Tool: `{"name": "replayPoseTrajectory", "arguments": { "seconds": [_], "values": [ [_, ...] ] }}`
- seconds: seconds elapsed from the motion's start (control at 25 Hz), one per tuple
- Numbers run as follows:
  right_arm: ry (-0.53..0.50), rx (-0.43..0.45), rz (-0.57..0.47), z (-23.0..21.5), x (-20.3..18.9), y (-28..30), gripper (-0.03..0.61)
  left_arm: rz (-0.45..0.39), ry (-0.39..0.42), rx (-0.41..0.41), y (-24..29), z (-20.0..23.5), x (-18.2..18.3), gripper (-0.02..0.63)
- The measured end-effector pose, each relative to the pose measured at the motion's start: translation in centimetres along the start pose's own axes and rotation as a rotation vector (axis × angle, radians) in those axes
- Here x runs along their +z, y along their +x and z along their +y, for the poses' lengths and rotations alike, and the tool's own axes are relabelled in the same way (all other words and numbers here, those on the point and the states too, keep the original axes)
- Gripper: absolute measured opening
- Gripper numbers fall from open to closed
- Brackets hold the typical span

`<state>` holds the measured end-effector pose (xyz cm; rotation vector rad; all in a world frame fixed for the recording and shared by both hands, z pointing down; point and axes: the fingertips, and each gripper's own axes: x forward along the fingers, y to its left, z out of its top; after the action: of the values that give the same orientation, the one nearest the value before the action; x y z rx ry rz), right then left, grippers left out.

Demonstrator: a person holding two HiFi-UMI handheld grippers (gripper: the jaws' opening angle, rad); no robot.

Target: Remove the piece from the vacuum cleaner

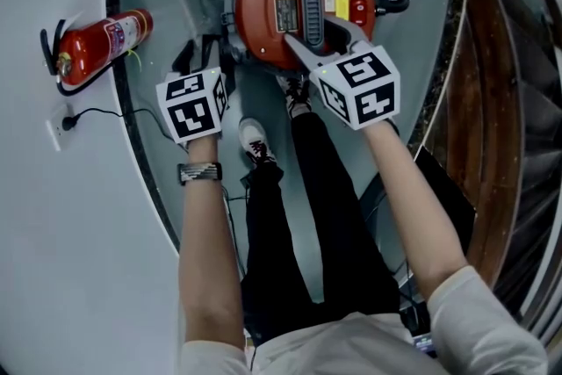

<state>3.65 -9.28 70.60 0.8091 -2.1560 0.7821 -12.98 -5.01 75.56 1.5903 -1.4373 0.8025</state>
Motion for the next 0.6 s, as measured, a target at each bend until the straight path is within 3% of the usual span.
{"name": "replayPoseTrajectory", "arguments": {
  "seconds": [0.16, 0.4, 0.6],
  "values": [
    [0.005, -0.001, -0.012, -0.04, 0.07, -0.02, 0.221, 0.009, 0.029, 0.03, 0.3, 0.21, -0.1, 0.139],
    [0.006, -0.006, -0.017, -0.04, 0.06, -0.02, 0.221, -0.001, 0.01, 0.003, 0.4, -0.05, -0.16, 0.059],
    [0.006, -0.008, -0.017, -0.02, 0.14, -0.05, 0.221, -0.019, 0.021, 0.014, 0.27, -0.2, -0.06, 0.041]
  ]
}}
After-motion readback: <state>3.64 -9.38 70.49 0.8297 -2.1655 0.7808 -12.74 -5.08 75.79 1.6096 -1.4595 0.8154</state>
